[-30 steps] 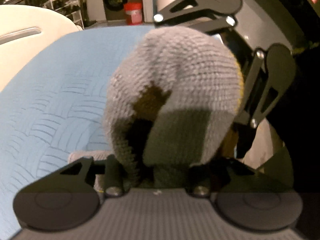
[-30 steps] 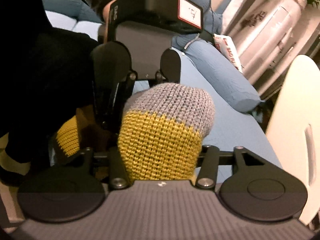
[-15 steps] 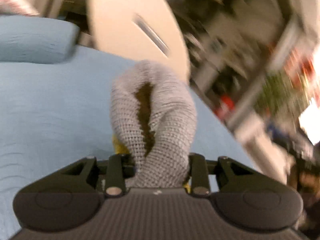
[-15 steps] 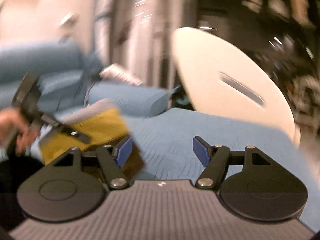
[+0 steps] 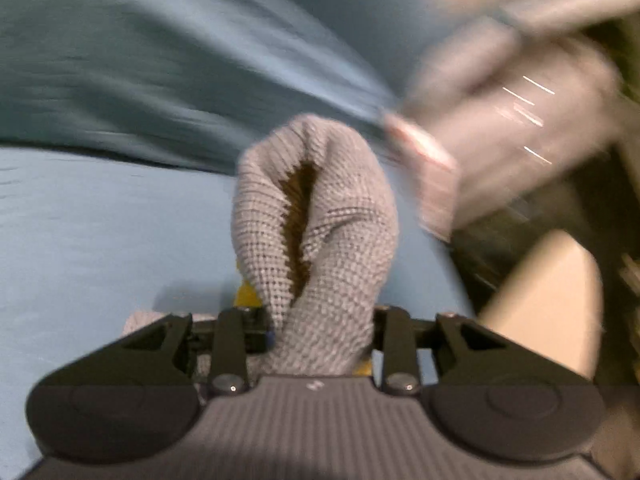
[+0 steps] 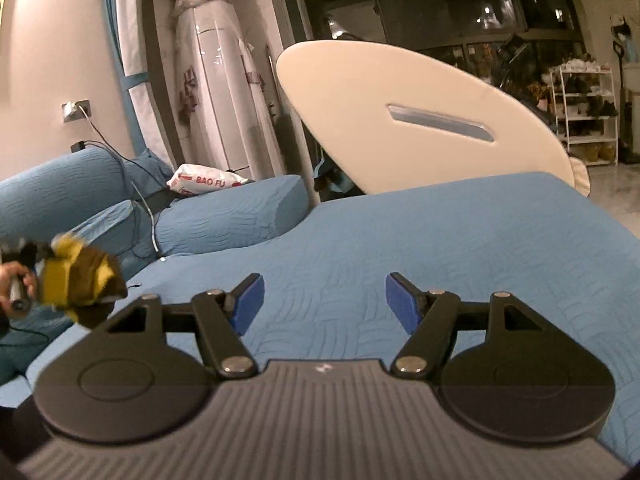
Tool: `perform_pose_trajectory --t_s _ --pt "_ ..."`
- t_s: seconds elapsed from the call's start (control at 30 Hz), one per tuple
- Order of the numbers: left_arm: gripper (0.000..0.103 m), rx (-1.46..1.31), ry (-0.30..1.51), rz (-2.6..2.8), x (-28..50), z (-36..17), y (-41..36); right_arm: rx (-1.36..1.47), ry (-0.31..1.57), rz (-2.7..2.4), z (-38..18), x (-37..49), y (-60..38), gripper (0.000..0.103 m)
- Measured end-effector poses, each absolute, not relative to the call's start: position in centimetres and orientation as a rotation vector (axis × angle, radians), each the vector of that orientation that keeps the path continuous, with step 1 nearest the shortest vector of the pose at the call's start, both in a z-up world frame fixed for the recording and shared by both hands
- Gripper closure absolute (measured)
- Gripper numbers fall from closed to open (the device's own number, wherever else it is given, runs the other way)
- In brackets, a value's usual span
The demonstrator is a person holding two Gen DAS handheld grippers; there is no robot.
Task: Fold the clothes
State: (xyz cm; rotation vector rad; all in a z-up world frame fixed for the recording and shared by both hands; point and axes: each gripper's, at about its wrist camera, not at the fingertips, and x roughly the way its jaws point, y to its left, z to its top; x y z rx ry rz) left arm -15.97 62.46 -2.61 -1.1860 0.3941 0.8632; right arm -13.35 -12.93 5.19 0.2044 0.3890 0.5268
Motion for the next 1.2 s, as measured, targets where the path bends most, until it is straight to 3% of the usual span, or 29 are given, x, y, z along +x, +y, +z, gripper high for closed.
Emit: perform_pose_trajectory --t_s 0.1,0.17,0.47,0.73,0.77,0.83,0.87,0.9,1.2 --pt "0.065 -1.329 0.483 0.978 -19.2 -7.5 65.9 0.221 0.432 0.536 4.3 -13.2 -12.9 0.033" --pt "0.062 -1.374 0.449 0.967 -20.3 -8.4 66.2 0.229 0.452 0.537 4.0 -13.5 -13.0 0.033" --pt "0.060 -1.344 0.445 0.956 -21.9 -9.1 67.0 0.311 0.519 0.518 2.1 -13.6 -13.4 0.033" --pt "0.062 -1.124 0.524 1.063 -24.7 -6.6 70.6 0.349 0.532 0.506 1.5 -13.8 -14.2 0.033" --pt "0.057 -1.124 0.550 1.072 -25.0 -7.1 70.9 0.359 0.538 0.509 1.2 -13.8 -14.1 0.033" --pt "0.036 -1.168 0.586 1.072 -25.5 -8.1 71.0 0.367 0.552 0.515 0.7 -13.6 -13.8 0.033" --pt "0.014 -1.170 0.590 1.078 -25.5 -8.1 71.0 0.368 0.563 0.518 0.4 -13.5 -13.6 0.033" --pt "0.000 -1.163 0.615 1.116 -25.5 -8.4 70.9 0.369 0.575 0.522 0.1 -13.4 -13.4 0.033" --pt "0.000 -1.244 0.590 1.140 -27.1 -8.8 69.3 0.335 0.690 0.498 -2.6 -11.7 -13.1 0.033"
